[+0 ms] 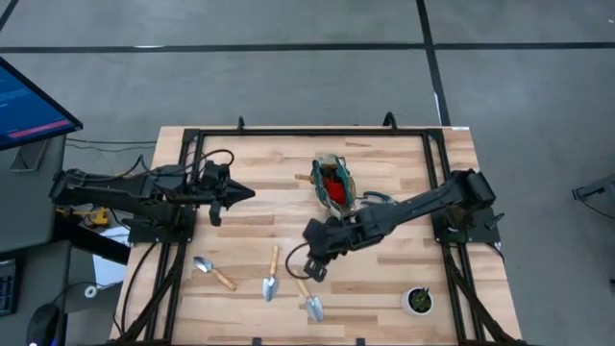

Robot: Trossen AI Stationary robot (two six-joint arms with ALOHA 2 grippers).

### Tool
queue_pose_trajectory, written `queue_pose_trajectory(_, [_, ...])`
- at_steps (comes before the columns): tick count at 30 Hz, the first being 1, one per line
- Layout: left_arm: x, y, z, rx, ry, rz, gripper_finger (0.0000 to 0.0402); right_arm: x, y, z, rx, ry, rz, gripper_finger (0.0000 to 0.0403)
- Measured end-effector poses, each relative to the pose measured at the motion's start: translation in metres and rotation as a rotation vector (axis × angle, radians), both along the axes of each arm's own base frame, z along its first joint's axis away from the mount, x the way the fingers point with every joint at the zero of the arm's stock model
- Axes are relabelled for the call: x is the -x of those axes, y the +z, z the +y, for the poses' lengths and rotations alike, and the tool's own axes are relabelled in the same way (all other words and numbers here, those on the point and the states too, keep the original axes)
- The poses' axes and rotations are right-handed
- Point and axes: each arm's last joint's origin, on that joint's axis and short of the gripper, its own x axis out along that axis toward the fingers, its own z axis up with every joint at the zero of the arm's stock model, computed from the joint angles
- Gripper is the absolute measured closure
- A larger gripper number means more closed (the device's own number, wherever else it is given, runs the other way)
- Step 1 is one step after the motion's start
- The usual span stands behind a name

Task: Pick & Place Garden tools in Gardening bag
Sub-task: Put the trowel into the gardening bag

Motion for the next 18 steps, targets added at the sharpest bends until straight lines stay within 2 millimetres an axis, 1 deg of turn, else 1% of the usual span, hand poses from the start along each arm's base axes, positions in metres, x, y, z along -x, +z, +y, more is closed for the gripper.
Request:
queue_pose_trajectory(3, [0.0, 0.0, 0.0, 0.0, 0.001, 0.0, 0.04, -0.006, -0.009, 0.004, -0.002, 0.017, -0.007, 0.0316])
queue_pose_trajectory(9, [-0.001, 0.0, 0.0, 0.0, 0.001, 0.003, 0.04, -0.012, -0.027, 0.006, -0.035, 0.002, 0.036, 0.018])
queue_pose_trajectory(11, [-0.001, 0.0, 0.0, 0.001, 0.001, 0.003, 0.04, -0.018, -0.039, 0.008, -0.058, -0.002, 0.048, 0.0149])
queue_pose_trajectory(13, [0.0, 0.0, 0.0, 0.001, 0.0, 0.003, 0.04, -0.019, -0.045, 0.009, -0.063, -0.013, 0.065, 0.0136])
queue_pose_trajectory(14, [0.0, 0.0, 0.0, 0.001, 0.0, 0.002, 0.04, -0.021, -0.051, 0.009, -0.059, -0.015, 0.079, 0.0134])
queue_pose_trajectory(16, [0.0, 0.0, 0.0, 0.001, 0.001, 0.003, 0.04, -0.027, -0.056, 0.012, -0.07, -0.021, 0.064, 0.0134])
queue_pose_trajectory(18, [0.0, 0.0, 0.0, 0.002, 0.001, 0.002, 0.04, -0.028, -0.062, 0.013, -0.068, -0.026, 0.084, 0.0137])
